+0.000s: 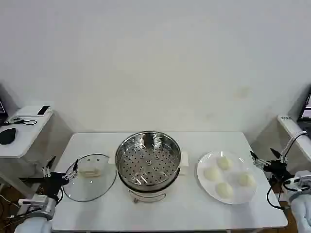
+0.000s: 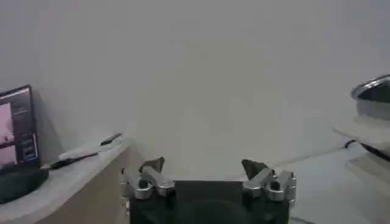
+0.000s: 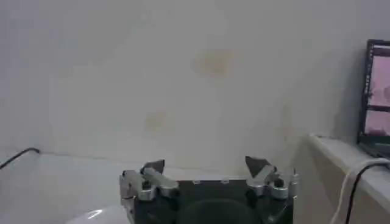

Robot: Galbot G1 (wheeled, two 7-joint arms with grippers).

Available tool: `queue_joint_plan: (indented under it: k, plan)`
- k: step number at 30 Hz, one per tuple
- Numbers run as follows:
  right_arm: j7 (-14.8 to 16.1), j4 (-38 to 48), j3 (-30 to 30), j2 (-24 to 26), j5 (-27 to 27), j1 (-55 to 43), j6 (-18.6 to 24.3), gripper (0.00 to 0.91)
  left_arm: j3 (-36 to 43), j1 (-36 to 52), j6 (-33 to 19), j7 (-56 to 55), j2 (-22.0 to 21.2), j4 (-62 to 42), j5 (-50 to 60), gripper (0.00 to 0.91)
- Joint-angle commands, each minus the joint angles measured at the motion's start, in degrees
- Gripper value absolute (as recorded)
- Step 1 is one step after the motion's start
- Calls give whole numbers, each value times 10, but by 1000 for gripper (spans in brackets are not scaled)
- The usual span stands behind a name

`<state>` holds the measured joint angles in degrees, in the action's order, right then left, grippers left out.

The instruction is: Take steamed baozi put them in steamer then cover it.

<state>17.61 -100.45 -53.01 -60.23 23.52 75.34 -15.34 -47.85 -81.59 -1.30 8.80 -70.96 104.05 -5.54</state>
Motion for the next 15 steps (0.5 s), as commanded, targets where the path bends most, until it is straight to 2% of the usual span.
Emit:
queue_joint_plan:
  k: [1, 5, 7, 8, 10, 11, 12, 13, 14, 15]
  plan:
    - [-16, 6, 25, 39, -17, -26, -9, 907, 1, 2, -1, 1, 2, -3, 3, 907]
    - [21, 26, 69, 98, -57, -94, -27, 907, 2, 5, -3, 0, -5, 4, 4, 907]
    - [76, 47, 111, 130, -120, -156, -42, 907, 2, 1, -3, 0, -10, 13, 7, 907]
    - [87, 51, 122, 137, -131, -172, -46, 907, 2, -1, -3, 0, -11, 15, 8, 907]
    - [158, 63, 153, 156, -177, -213, -71, 907, 2, -6, -3, 0, -13, 19, 12, 907]
    - [176, 65, 162, 162, -192, -226, -76, 907, 2, -7, -3, 0, -13, 21, 14, 907]
    - [231, 73, 177, 171, -230, -246, -76, 907, 1, -8, -4, 0, -14, 25, 15, 907]
    - [270, 77, 192, 183, -254, -268, -80, 907, 1, -10, -3, 0, -14, 27, 15, 907]
    - [286, 80, 205, 189, -261, -280, -83, 907, 0, -10, -3, 0, -15, 28, 15, 907]
    - [334, 87, 222, 200, -291, -309, -95, 907, -1, -12, -4, 0, -16, 31, 15, 907]
